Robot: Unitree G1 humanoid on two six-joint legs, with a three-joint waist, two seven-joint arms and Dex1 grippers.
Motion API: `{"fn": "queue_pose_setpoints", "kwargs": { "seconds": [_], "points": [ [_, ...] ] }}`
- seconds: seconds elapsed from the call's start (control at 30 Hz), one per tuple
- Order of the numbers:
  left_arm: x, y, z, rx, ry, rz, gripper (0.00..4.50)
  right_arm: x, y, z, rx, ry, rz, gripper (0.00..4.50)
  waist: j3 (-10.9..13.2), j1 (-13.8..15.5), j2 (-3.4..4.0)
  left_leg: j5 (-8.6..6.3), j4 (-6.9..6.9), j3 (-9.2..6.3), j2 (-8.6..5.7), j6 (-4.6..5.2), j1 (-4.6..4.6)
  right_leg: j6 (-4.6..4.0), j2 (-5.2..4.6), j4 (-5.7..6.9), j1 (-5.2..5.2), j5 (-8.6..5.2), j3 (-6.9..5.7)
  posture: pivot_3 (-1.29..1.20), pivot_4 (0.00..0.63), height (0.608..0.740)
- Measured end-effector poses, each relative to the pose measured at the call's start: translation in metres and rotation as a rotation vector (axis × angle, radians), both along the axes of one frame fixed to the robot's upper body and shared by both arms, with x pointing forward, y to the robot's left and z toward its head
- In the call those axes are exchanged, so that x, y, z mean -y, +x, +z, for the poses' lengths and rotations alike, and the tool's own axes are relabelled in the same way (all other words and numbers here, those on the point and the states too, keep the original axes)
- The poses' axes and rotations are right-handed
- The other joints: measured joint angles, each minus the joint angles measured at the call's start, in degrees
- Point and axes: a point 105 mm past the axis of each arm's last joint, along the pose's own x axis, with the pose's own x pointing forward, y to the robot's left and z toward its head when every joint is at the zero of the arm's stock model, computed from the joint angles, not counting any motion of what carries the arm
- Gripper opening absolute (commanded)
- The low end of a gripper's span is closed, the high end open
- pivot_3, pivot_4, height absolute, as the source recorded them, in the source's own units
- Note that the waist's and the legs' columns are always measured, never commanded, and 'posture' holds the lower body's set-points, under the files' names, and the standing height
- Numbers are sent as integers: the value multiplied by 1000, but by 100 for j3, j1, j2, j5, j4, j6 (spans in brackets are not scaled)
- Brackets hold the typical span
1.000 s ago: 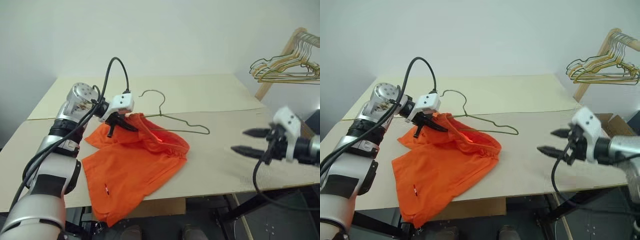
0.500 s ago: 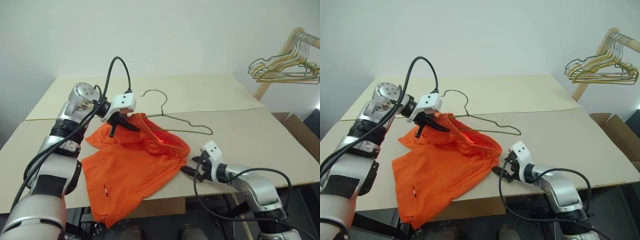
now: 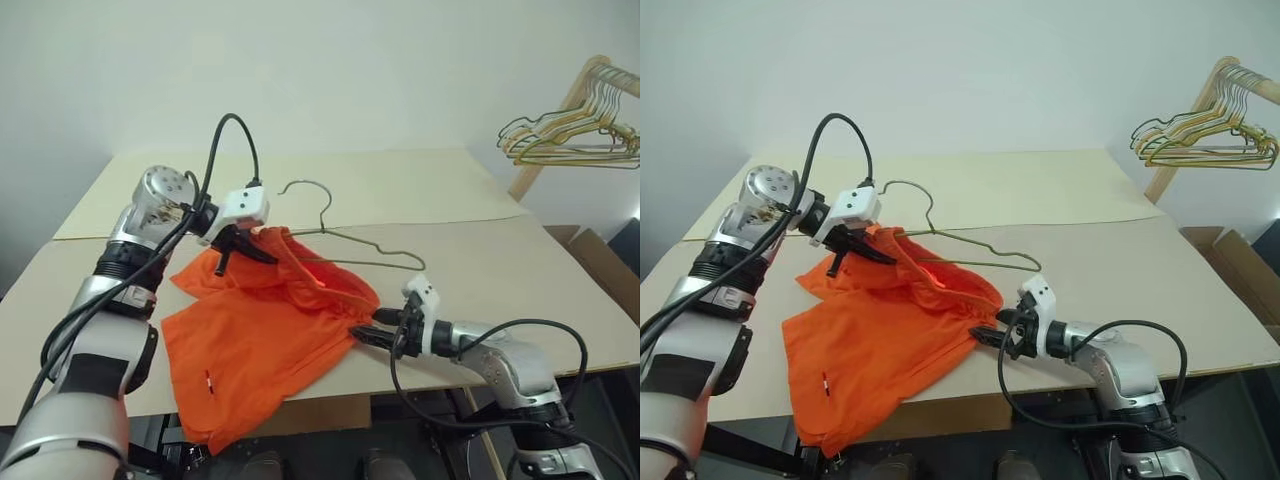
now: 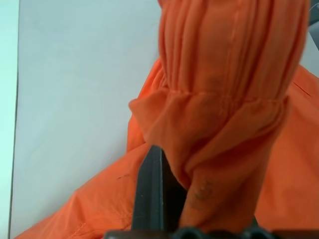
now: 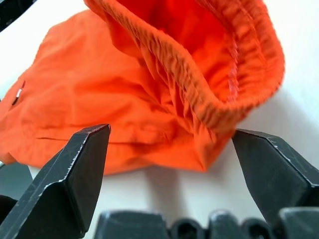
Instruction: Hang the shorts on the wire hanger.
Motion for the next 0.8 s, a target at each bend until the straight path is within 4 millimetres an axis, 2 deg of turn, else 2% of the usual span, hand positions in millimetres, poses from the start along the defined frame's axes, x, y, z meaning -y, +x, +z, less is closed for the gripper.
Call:
{"fn": "queue_pose_setpoints", "kwargs": {
  "seconds": [0.17, 0.2, 0.3, 0.63, 0.8],
  "points": [
    [2, 0, 1, 5, 0, -8, 0, -19, 18, -5, -13, -10, -31, 4459, 0, -27, 0, 0, -3, 1, 2, -1, 2, -1, 3, 2, -2, 0, 1, 29, 0, 740],
    [2, 0, 1, 5, 0, -8, 0, -22, 21, -6, -20, -6, -43, 4289, 0, -19, 0, 0, -3, 1, 1, -1, 1, -1, 3, 2, -3, 0, 1, 29, 0, 740],
    [2, -1, 0, 4, -1, -9, 0, -24, 26, -8, -23, -5, -73, 3566, 0, -1, 0, 0, -2, 1, -1, -1, -3, 0, -1, -2, -1, 0, 0, 33, 0, 740],
    [1, -1, -2, -1, 1, -5, 0, -12, 16, -11, -39, 12, -70, 103, 0, -1, 0, 0, -2, 1, 0, 0, -2, 0, -1, -1, -2, 1, 0, 34, 0, 740],
    [0, -1, -2, -2, 2, -2, 0, -3, 12, -3, -12, 18, -53, 42, 0, 1, 0, 0, -2, 0, -1, -1, -2, 0, -1, -1, -1, 0, 0, 33, 0, 740]
  ]
}}
